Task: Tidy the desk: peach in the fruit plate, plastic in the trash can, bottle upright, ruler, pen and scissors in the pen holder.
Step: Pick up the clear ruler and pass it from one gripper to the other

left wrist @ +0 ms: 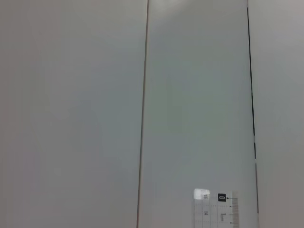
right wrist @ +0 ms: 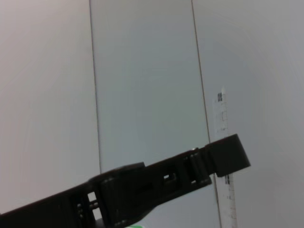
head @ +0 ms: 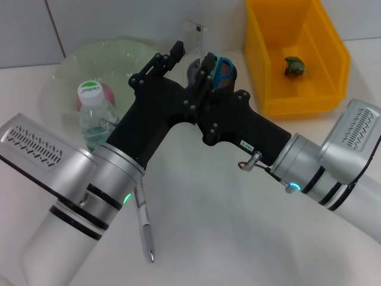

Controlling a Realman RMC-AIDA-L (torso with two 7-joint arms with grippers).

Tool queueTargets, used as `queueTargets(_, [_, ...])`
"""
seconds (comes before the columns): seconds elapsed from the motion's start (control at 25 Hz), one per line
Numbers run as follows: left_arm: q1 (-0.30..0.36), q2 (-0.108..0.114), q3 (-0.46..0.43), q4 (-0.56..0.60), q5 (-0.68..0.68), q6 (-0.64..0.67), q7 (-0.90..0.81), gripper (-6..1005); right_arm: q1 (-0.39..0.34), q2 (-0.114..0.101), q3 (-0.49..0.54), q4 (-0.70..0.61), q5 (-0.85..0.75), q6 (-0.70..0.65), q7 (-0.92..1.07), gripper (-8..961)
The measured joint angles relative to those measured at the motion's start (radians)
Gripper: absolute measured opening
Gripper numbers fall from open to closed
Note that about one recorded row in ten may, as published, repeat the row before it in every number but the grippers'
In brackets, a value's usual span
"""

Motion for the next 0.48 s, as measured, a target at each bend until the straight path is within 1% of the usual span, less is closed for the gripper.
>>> queueTargets(0.16, [-0.011,0.000,0.001,-0.011,0.000,-0.001,-0.019,477,0.000,0.000,0.000,0.000,0.000,-0.001,0.000,5])
queueTargets(0.36, [-0.016,0.000,0.001,-0.016,0.000,0.000,-0.029,703,-0.010,0.000,0.012,-0.009,0.007,-0.003,0.001,4])
queueTargets(0.4, [-0.012,0.000,0.002,-0.017,0.000,0.005,-0.034,712,-0.017,0.000,0.040,-0.028,0.008,-0.007,0.001,4])
queueTargets(0.48, [-0.004,0.000,0.002,-0.017,0.000,0.011,-0.038,731,-0.021,-0.001,0.057,-0.041,0.008,-0.011,0.001,4])
